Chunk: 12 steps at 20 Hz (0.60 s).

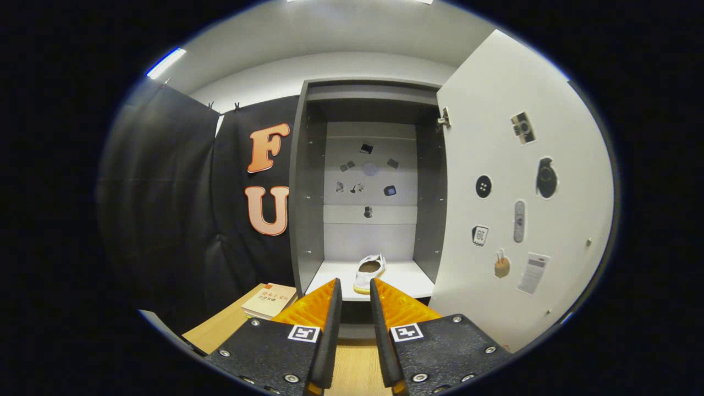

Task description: Open the shoe cabinet door, grab the shoes and put them into the shoe cabinet, then close the shoe cabinet door.

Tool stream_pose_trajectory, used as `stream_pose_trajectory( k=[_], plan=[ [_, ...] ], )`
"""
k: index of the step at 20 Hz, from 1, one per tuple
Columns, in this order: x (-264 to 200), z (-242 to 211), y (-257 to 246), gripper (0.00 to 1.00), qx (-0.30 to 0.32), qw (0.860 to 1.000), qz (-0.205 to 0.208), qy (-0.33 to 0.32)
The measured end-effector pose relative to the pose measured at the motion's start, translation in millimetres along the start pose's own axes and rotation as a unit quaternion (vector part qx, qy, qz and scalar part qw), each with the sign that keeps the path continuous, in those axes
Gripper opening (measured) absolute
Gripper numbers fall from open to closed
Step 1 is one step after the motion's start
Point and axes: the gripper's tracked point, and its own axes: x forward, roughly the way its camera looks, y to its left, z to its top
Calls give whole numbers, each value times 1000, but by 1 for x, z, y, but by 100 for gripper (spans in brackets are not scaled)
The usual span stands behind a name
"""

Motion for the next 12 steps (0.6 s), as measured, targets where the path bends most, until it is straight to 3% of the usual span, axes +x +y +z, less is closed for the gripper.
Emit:
stream_pose_trajectory(
  k=[4, 11, 12],
  plan=[
    [-50, 3, -35, 38, 6, 999, -38, -8],
    [-109, 4, -112, 72, 10, 994, -104, -12],
    [-92, -8, -115, 76, 11, 993, -115, -15]
  ],
)
